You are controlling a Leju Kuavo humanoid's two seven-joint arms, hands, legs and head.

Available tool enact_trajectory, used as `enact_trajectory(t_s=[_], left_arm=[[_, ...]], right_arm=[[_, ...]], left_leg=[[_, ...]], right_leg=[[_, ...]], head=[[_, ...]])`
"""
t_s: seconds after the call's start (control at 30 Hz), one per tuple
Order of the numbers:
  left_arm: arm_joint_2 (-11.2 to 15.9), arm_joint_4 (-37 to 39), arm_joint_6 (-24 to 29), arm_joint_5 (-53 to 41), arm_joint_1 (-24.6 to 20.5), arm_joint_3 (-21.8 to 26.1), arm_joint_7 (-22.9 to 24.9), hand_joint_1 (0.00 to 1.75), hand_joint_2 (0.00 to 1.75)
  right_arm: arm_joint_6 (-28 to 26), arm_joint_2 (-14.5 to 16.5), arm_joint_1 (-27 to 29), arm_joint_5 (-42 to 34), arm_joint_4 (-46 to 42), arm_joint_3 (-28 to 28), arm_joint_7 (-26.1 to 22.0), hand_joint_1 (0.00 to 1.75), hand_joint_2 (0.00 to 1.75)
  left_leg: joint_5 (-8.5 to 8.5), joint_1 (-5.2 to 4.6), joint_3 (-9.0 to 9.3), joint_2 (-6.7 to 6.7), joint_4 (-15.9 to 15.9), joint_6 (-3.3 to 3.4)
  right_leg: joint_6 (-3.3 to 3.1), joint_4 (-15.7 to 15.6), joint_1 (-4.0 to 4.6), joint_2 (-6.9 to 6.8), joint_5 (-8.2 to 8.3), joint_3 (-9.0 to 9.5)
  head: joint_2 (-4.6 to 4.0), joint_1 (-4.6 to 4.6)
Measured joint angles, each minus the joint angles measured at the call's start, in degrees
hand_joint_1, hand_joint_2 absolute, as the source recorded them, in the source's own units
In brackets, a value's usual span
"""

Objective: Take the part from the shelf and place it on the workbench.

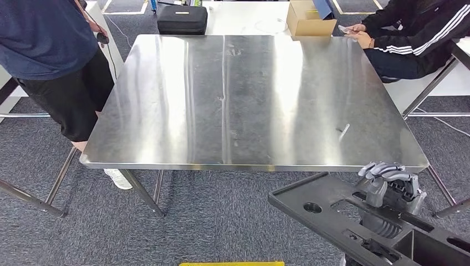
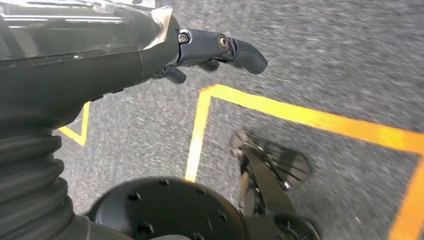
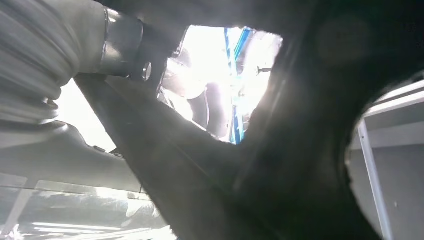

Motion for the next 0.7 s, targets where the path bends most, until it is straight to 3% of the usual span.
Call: enact_trajectory(t_s=[0.07, 0.13, 0.2, 0.23, 0.3, 0.33, 0.37, 0.4, 0.43, 0.5, 0.53, 0.6, 0.67, 0.7], left_arm=[[-0.02, -0.01, 0.01, 0.11, -0.22, -0.01, -0.1, 0.0, 1.75], [0.0, -0.01, 0.02, 0.25, -0.16, -0.01, -0.15, 0.0, 1.75], [0.11, -0.02, 0.03, 0.33, -0.01, 0.0, -0.15, 0.0, 1.75], [0.18, -0.03, 0.04, 0.32, 0.04, 0.0, -0.15, 0.0, 1.75], [0.29, -0.03, 0.04, 0.31, 0.08, 0.0, -0.14, 0.0, 1.75], [0.34, -0.03, 0.04, 0.31, 0.08, 0.0, -0.13, 0.0, 1.75], [0.36, -0.03, 0.03, 0.31, 0.04, 0.0, -0.08, 0.0, 1.75], [0.38, -0.03, 0.03, 0.31, 0.0, 0.0, -0.04, 0.0, 1.75], [0.38, -0.03, 0.02, 0.31, -0.04, 0.0, 0.0, 0.0, 1.75], [0.34, -0.03, 0.02, 0.31, 0.07, 0.01, 0.07, 0.0, 1.75], [0.32, -0.04, 0.02, 0.31, 0.15, 0.01, 0.09, 0.0, 1.75], [0.32, -0.05, 0.02, 0.31, 0.14, 0.01, 0.11, 0.0, 1.75], [0.32, -0.05, -0.03, 0.28, 0.07, 0.0, 0.13, 0.0, 1.75], [0.3, -0.05, -0.1, 0.26, 0.09, 0.0, 0.14, 0.0, 1.75]], right_arm=[[0.06, 0.16, 0.01, 0.04, -0.01, -0.01, 0.0, 1.75, 1.75], [0.08, 0.33, 0.05, 0.09, 0.01, 0.01, 0.0, 1.75, 1.75], [0.11, 0.39, 0.07, 0.14, 0.02, 0.01, 0.02, 1.75, 1.75], [0.14, 0.42, 0.07, 0.16, 0.02, 0.01, 0.03, 1.75, 1.75], [0.2, 0.52, 0.06, 0.23, 0.03, 0.03, 0.05, 1.75, 1.75], [0.23, 0.6, 0.06, 0.3, 0.05, 0.04, 0.07, 1.75, 1.75], [0.26, 0.68, 0.02, 0.41, 0.07, 0.06, 0.09, 1.75, 1.75], [0.31, 0.75, 0.02, 0.54, 0.08, 0.08, 0.11, 1.75, 1.75], [0.38, 0.79, 0.02, 0.67, 0.07, 0.08, 0.14, 1.75, 1.75], [0.55, 0.84, 0.02, 0.92, 0.03, 0.1, 0.18, 1.75, 1.75], [0.63, 0.85, -0.02, 1.0, 0.03, 0.13, 0.2, 1.75, 1.75], [0.73, 0.88, -0.05, 1.15, 0.08, 0.2, 0.24, 1.75, 1.75], [0.75, 0.87, 0.04, 1.31, 0.14, 0.21, 0.26, 1.75, 1.75], [0.76, 0.87, 0.11, 1.4, 0.17, 0.21, 0.28, 1.75, 1.75]], left_leg=[[-0.57, 0.22, -3.83, 0.26, 5.92, -0.59], [-3.87, 0.57, -8.52, 0.4, 11.03, -1.3], [-6.45, 1.01, -11.4, 0.53, 11.56, -1.92], [-5.74, 1.24, -11.65, 0.62, 9.65, -2.14], [-0.45, 1.61, -10.34, 0.87, 3.05, -2.31], [1.08, 1.62, -9.53, 0.99, 0.61, -2.21], [1.78, 1.51, -8.93, 1.06, -0.9, -2.02], [1.45, 1.38, -8.65, 1.02, -1.45, -1.7], [0.65, 1.25, -8.37, 0.87, -1.47, -1.22], [2.05, 1.26, -6.94, 0.62, -2.44, 0.15], [2.66, 1.22, -6.09, 0.63, -2.7, 0.79], [2.88, 1.13, -4.86, 0.81, -2.87, 1.5], [2.44, 1.0, -4.35, 0.75, -2.86, 1.56], [2.13, 0.96, -3.99, 0.64, -2.84, 1.49]], right_leg=[[-0.95, -0.26, -0.33, -0.07, -0.63, 1.24], [-1.48, -0.28, -0.41, -0.05, -1.4, 1.97], [-1.35, -0.29, -0.64, 0.08, -2.36, 2.89], [-1.11, -0.29, -0.82, 0.14, -2.9, 3.38], [-0.47, -0.28, -1.06, 0.21, -4.02, 4.54], [-0.08, -0.3, -1.04, 0.27, -4.61, 4.99], [0.37, -0.44, -0.98, 0.29, -5.19, 5.47], [0.98, -0.25, -0.89, 0.32, -5.34, 6.08], [1.68, -0.09, -0.76, 0.35, -5.25, 6.49], [2.48, 1.61, -0.73, 0.29, -5.18, 6.97], [2.36, 3.09, -0.73, 0.26, -5.74, 6.53], [1.52, 8.74, -0.79, 0.17, -8.42, 3.61], [1.36, 13.62, -0.73, 0.16, -11.03, -0.41], [1.72, 13.86, -0.7, 0.15, -11.29, -1.55]], head=[[0.0, -0.12], [0.0, -0.21], [0.0, -0.2], [0.0, -0.22], [0.0, -0.25], [0.0, -0.26], [0.0, -0.25], [0.0, -0.26], [0.0, -0.24], [-0.01, -0.18], [-0.01, -0.07], [-0.01, 0.16], [0.0, 0.21], [0.0, 0.21]])
